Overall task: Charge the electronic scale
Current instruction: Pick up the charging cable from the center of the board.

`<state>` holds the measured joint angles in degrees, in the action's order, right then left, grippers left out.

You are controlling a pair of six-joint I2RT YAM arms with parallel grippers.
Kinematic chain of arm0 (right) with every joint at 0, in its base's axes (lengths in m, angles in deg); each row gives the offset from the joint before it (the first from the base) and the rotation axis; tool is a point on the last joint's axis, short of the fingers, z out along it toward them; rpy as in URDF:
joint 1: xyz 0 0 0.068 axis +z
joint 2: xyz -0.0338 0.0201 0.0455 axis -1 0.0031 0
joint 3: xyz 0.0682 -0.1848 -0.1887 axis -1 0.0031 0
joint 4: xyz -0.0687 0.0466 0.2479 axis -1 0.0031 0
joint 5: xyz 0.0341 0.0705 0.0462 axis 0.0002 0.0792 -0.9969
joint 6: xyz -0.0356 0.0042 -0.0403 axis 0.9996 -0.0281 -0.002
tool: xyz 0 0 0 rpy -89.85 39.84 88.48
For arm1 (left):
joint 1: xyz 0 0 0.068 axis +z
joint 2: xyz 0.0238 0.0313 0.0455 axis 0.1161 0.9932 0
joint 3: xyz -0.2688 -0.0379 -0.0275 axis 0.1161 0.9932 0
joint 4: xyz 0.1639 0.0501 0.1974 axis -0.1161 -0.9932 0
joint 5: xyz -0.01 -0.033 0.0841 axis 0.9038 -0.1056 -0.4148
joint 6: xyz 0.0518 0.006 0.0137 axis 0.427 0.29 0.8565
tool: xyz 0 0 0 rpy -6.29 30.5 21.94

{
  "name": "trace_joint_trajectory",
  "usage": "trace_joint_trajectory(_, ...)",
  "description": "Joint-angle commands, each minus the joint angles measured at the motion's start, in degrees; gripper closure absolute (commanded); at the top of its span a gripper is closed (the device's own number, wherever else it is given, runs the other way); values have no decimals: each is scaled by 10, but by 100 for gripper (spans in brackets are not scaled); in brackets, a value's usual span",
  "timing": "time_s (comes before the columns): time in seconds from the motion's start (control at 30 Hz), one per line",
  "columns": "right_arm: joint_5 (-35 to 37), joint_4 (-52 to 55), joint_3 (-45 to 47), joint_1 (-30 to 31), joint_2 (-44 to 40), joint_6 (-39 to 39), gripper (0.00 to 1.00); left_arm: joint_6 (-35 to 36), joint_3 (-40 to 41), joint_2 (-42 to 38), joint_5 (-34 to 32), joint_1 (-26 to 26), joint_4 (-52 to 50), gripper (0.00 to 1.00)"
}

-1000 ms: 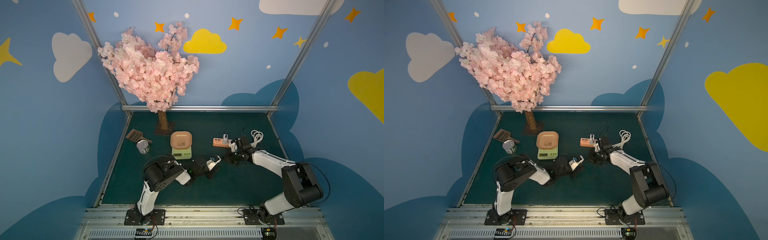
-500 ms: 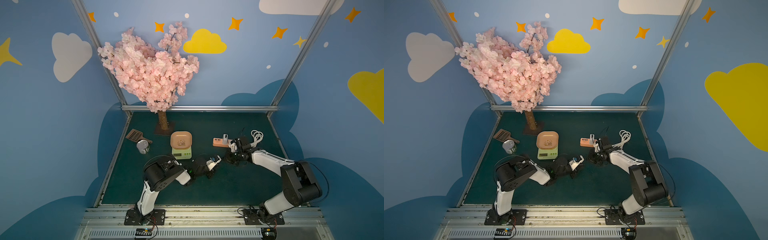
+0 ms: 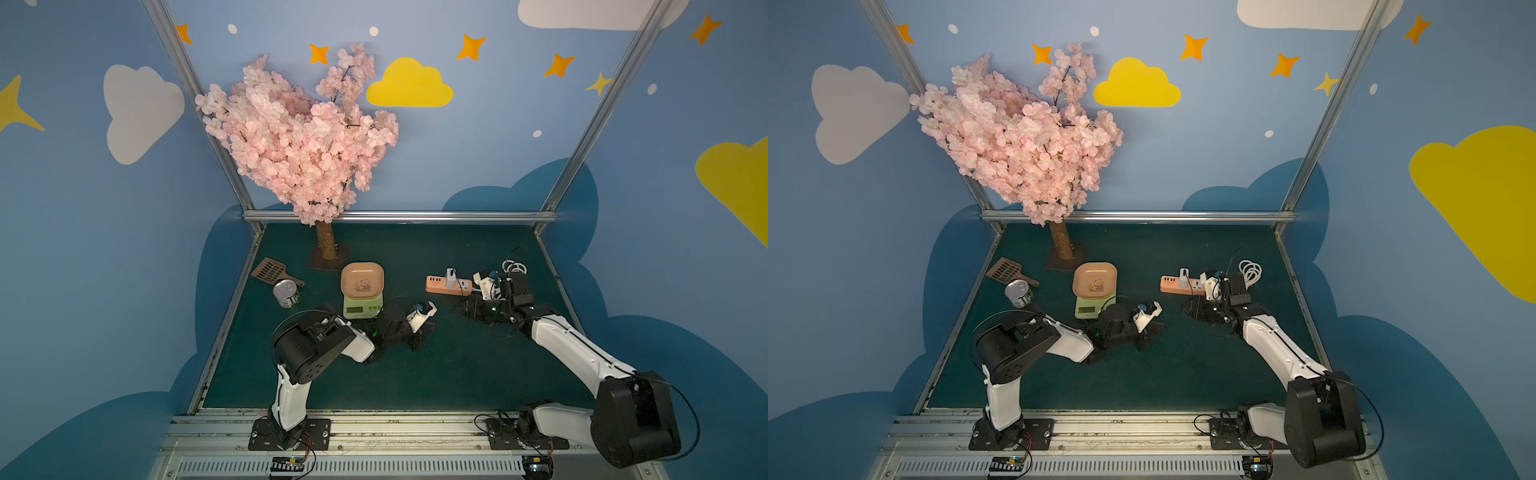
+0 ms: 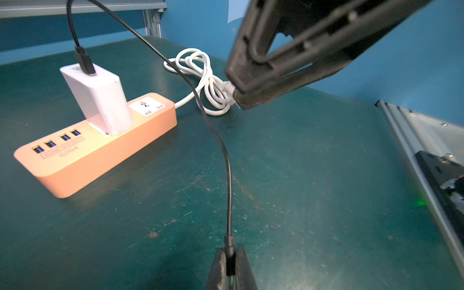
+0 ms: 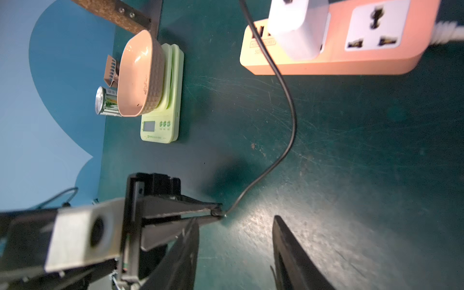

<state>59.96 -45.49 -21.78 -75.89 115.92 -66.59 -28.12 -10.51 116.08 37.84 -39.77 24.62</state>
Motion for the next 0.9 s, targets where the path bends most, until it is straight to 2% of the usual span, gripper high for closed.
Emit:
trace_joint_trajectory(0.0, -55, -3, 12, -4, -43, 122, 58, -23, -28, -30, 87, 19, -64, 95)
trace_joint_trajectory(0.1, -118, -123, 43, -5, -68, 124, 61, -22, -48, -42, 131, 35, -100, 94)
trace_joint_trajectory(0.2, -194, -174, 56, -6, -73, 231, 61, -6, -83, -50, 164, 49, -159, 94)
trace_joint_trajectory(0.27, -257, -147, 42, -10, -66, 337, 61, 5, -109, -51, 191, 57, -196, 94)
trace_joint_trajectory(0.33, -276, -123, 17, -16, -59, 408, 62, 20, -136, -47, 211, 64, -235, 94)
trace_joint_trajectory(0.47, -309, -87, -7, -22, -55, 477, 64, 64, -182, -44, 221, 68, -306, 93)
trace_joint_trajectory(0.63, -294, -26, -33, -25, -51, 532, 64, 121, -240, -35, 232, 68, -381, 93)
trace_joint_trajectory(0.73, -340, -24, -44, -24, -22, 554, 68, 160, -264, -32, 233, 68, -416, 92)
trace_joint_trajectory(0.87, -333, 54, -92, -27, 22, 599, 72, 193, -279, -34, 235, 69, -429, 91)
